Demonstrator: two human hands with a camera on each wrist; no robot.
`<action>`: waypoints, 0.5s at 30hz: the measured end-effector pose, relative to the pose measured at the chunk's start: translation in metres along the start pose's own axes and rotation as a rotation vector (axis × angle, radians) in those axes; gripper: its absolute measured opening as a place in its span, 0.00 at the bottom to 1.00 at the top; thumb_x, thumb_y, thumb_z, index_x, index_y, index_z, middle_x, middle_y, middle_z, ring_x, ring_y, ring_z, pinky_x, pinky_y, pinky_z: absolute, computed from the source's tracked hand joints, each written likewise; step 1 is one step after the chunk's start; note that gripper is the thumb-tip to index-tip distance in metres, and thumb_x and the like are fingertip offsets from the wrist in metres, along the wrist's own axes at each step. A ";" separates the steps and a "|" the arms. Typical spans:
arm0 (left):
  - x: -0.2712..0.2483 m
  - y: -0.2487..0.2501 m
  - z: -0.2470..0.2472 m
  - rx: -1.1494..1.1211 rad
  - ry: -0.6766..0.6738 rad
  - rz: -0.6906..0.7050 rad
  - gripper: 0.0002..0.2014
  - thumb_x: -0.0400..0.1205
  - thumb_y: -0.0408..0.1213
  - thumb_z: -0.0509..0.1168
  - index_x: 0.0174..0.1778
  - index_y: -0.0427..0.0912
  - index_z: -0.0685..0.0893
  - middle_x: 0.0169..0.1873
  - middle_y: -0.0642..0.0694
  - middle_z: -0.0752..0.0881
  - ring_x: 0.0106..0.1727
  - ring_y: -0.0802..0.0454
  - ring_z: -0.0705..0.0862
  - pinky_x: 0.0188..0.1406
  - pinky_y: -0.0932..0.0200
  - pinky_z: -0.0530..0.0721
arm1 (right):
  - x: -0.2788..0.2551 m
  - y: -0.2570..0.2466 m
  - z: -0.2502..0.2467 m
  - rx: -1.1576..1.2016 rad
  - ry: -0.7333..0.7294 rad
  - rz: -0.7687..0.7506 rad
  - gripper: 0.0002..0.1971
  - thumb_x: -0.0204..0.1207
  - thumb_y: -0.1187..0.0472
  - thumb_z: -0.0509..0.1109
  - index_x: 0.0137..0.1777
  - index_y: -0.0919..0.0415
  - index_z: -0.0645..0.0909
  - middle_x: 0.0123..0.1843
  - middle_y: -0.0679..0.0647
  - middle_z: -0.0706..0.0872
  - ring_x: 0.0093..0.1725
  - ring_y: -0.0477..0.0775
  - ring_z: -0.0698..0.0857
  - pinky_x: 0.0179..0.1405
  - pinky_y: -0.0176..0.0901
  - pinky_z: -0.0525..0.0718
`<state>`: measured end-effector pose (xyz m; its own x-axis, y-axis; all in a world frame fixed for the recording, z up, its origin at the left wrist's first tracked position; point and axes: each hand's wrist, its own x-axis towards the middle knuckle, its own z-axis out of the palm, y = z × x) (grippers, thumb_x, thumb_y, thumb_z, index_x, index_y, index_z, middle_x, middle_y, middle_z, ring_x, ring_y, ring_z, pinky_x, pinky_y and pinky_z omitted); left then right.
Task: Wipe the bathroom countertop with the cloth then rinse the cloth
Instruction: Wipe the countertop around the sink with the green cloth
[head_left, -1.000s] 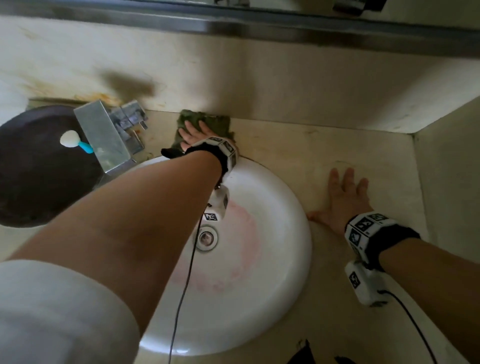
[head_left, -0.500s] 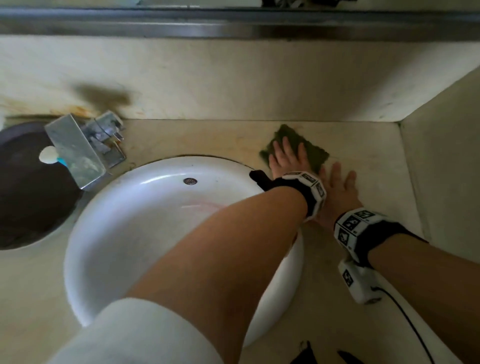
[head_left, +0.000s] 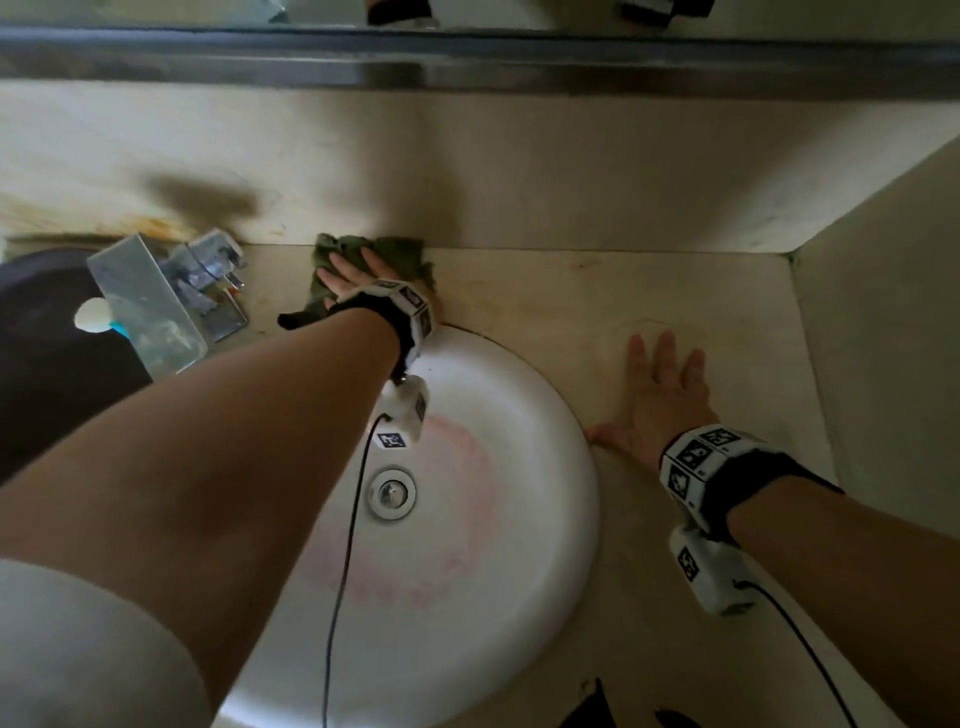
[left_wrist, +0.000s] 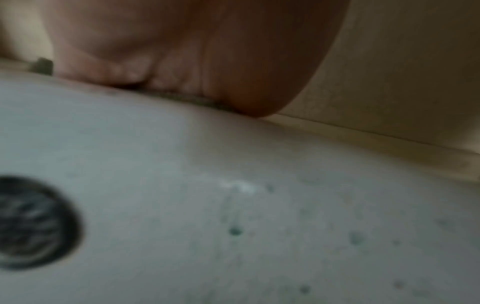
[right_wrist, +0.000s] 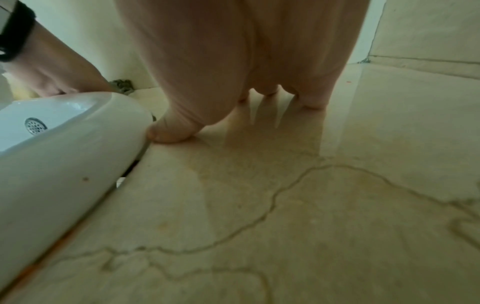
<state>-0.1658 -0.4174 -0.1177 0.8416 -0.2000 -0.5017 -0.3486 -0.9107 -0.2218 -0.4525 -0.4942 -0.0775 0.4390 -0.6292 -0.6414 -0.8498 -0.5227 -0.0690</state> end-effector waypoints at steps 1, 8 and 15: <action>-0.004 0.008 -0.002 -0.040 0.004 0.009 0.47 0.81 0.64 0.50 0.83 0.38 0.33 0.82 0.29 0.38 0.82 0.26 0.41 0.78 0.29 0.44 | 0.001 0.001 0.001 -0.005 0.003 0.000 0.63 0.65 0.29 0.70 0.83 0.52 0.26 0.83 0.58 0.26 0.81 0.72 0.31 0.81 0.66 0.45; -0.051 0.083 -0.001 -0.034 0.004 0.204 0.47 0.82 0.66 0.47 0.83 0.34 0.36 0.82 0.27 0.40 0.81 0.24 0.42 0.77 0.27 0.43 | 0.004 0.003 0.002 0.008 0.010 0.004 0.63 0.66 0.31 0.71 0.83 0.51 0.27 0.83 0.58 0.26 0.81 0.72 0.31 0.82 0.66 0.45; -0.096 0.144 0.006 -0.002 -0.061 0.423 0.44 0.82 0.63 0.53 0.84 0.49 0.35 0.80 0.23 0.36 0.79 0.18 0.40 0.71 0.18 0.45 | 0.012 0.003 0.007 0.005 0.017 0.020 0.65 0.64 0.30 0.72 0.82 0.50 0.27 0.84 0.57 0.26 0.81 0.72 0.31 0.81 0.65 0.45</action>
<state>-0.2995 -0.5269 -0.1064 0.5985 -0.5346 -0.5966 -0.6572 -0.7535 0.0158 -0.4520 -0.4997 -0.0912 0.4263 -0.6492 -0.6299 -0.8599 -0.5069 -0.0595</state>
